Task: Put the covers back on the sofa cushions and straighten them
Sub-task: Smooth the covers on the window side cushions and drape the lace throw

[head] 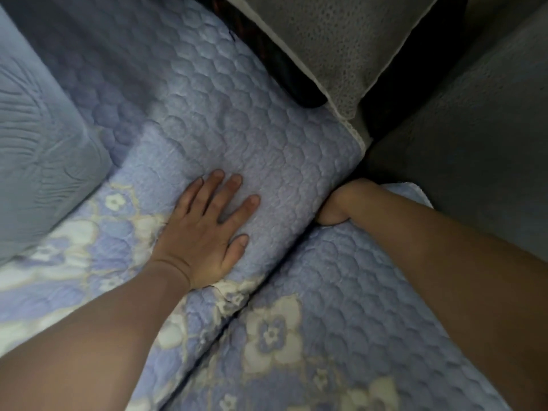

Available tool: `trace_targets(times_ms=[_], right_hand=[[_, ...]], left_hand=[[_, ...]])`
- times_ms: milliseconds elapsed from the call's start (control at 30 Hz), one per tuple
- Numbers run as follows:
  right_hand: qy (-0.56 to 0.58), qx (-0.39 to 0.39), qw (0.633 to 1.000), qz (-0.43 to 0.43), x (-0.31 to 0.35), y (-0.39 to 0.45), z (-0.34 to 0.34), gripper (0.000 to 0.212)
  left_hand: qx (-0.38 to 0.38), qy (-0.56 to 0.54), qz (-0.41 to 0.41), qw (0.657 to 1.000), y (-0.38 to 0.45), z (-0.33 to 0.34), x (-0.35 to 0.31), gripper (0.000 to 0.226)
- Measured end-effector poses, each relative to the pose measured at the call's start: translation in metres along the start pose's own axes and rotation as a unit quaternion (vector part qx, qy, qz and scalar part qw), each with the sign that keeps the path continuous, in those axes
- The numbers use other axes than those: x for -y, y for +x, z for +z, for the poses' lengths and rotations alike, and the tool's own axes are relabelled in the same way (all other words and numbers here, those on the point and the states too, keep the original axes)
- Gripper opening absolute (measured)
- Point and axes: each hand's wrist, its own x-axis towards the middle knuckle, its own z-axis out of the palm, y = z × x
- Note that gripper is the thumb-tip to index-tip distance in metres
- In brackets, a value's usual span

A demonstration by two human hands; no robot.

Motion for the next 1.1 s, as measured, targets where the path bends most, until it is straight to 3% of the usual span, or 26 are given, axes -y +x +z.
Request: trace_targets(times_ms=[67, 167, 300, 467, 567, 667, 733, 833, 933, 1033, 1067, 1100], right_hand=[[0.002, -0.027, 1.000, -0.009, -0.004, -0.006, 0.000, 0.059], [-0.004, -0.035, 0.999, 0.041, -0.011, -0.024, -0.002, 0.070], [-0.006, -0.099, 0.994, 0.037, -0.013, -0.033, 0.001, 0.055], [0.021, -0.005, 0.997, 0.071, 0.001, -0.019, -0.003, 0.073], [0.079, -0.004, 0.997, 0.020, 0.003, -0.019, -0.014, 0.062], [0.099, 0.060, 0.993, 0.013, -0.005, -0.018, -0.029, 0.064], [0.149, 0.052, 0.987, 0.026, -0.007, -0.018, -0.027, 0.059], [0.185, -0.038, 0.982, -0.001, -0.013, -0.024, -0.012, 0.043], [0.088, -0.158, 0.983, 0.008, -0.034, -0.042, 0.013, 0.054], [0.130, -0.392, 0.902, 0.124, -0.044, -0.079, 0.090, 0.051], [0.172, -0.422, 0.869, 0.194, -0.042, -0.099, 0.123, 0.051], [0.229, -0.392, 0.853, 0.258, -0.037, -0.110, 0.143, 0.054]], left_hand=[[-0.004, -0.005, 0.003, 1.000, 0.000, -0.001, 0.000, 0.064], [-0.011, -0.013, 0.003, 1.000, 0.001, 0.000, 0.001, 0.063], [-0.005, -0.006, 0.003, 1.000, 0.000, 0.001, 0.001, 0.064], [-0.003, -0.002, 0.004, 1.000, -0.001, 0.000, -0.001, 0.064], [-0.012, 0.003, 0.009, 1.000, -0.001, 0.002, 0.001, 0.064], [-0.012, 0.004, 0.007, 1.000, -0.001, 0.003, 0.001, 0.064], [-0.015, 0.003, 0.007, 1.000, 0.000, 0.003, 0.001, 0.064], [-0.029, 0.006, 0.012, 0.999, -0.001, 0.004, 0.002, 0.063], [-0.042, 0.003, 0.013, 0.999, -0.002, 0.006, 0.000, 0.063], [-0.024, 0.007, 0.001, 1.000, -0.003, 0.000, -0.002, 0.063], [-0.020, 0.012, 0.001, 1.000, -0.004, -0.003, -0.007, 0.063], [-0.009, 0.012, -0.009, 1.000, -0.004, -0.006, -0.008, 0.062]])
